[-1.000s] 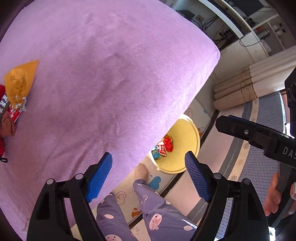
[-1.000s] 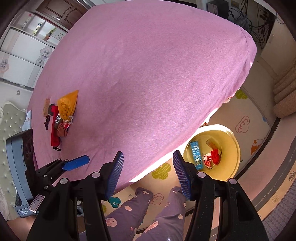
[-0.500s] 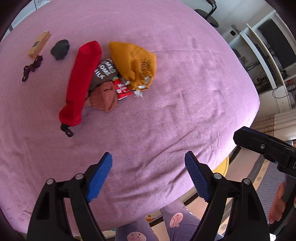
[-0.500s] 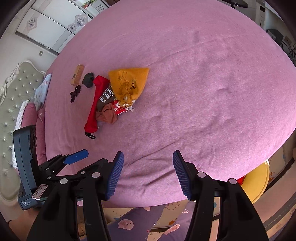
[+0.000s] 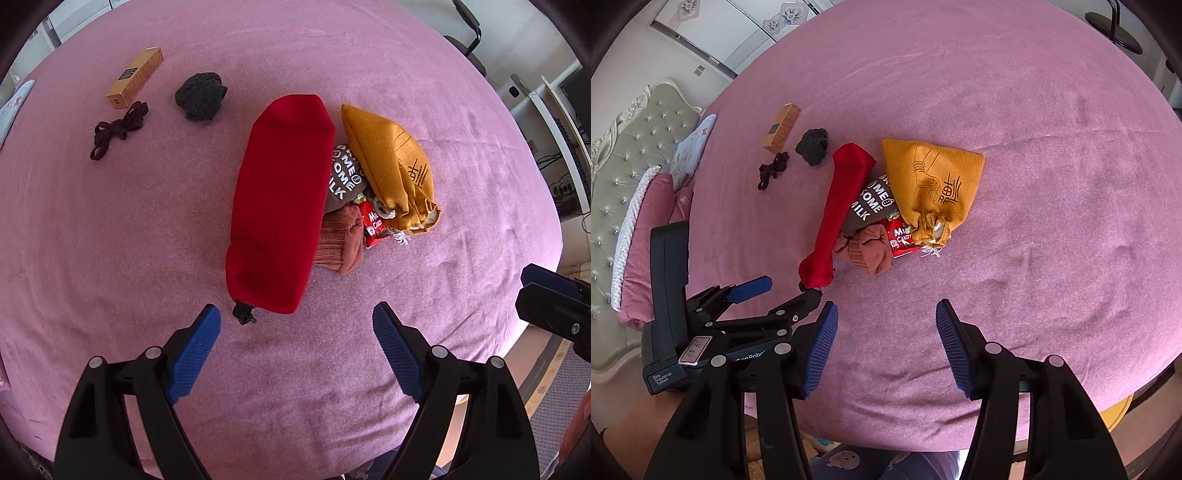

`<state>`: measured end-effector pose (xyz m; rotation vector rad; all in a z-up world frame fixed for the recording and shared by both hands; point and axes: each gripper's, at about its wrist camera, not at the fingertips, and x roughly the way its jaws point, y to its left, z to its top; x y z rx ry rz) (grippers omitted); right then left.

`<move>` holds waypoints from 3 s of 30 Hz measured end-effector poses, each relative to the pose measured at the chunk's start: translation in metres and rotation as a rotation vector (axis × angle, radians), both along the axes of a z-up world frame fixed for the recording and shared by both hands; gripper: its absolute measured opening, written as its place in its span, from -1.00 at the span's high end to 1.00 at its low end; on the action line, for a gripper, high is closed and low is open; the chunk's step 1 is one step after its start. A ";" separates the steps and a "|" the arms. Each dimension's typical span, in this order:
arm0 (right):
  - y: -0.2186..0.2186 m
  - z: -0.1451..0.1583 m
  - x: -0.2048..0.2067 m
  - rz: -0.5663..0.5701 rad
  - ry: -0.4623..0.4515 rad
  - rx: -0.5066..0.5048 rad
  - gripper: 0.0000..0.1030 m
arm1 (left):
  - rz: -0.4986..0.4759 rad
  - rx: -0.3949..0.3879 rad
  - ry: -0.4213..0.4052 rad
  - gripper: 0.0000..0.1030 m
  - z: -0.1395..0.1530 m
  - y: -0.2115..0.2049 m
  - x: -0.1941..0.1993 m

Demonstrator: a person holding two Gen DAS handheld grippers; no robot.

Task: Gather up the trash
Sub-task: 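Move both open tools back over the remaining items on the bed, then grasp the red pouch with the left tool while the right tool grasps the mustard bag, then carry the red pouch and mustard bag to the yellow basin and release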

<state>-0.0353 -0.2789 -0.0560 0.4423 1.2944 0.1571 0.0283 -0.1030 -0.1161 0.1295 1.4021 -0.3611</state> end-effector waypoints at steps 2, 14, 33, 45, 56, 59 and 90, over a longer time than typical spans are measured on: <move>-0.004 -0.009 0.011 0.005 0.014 0.007 -0.07 | 0.016 0.007 0.009 -0.63 -0.012 -0.002 0.009; -0.021 -0.051 0.060 0.045 0.088 0.023 -0.07 | 0.098 0.079 0.092 -0.33 -0.064 -0.002 0.049; -0.001 -0.089 0.125 0.085 0.153 0.019 -0.05 | 0.304 -0.271 0.223 0.62 -0.057 0.062 0.064; -0.002 -0.105 0.133 0.064 0.185 -0.060 0.57 | 0.302 -0.359 0.214 0.62 -0.031 0.086 0.051; -0.011 -0.046 0.088 -0.020 0.094 -0.009 0.65 | 0.174 -0.357 0.191 0.62 0.009 0.070 0.035; -0.011 -0.029 0.065 -0.043 0.068 0.010 0.65 | 0.130 -0.359 0.186 0.62 0.019 0.070 0.022; -0.188 0.013 -0.206 -0.447 0.040 0.004 0.65 | -0.431 -0.310 0.261 0.63 0.041 -0.187 -0.156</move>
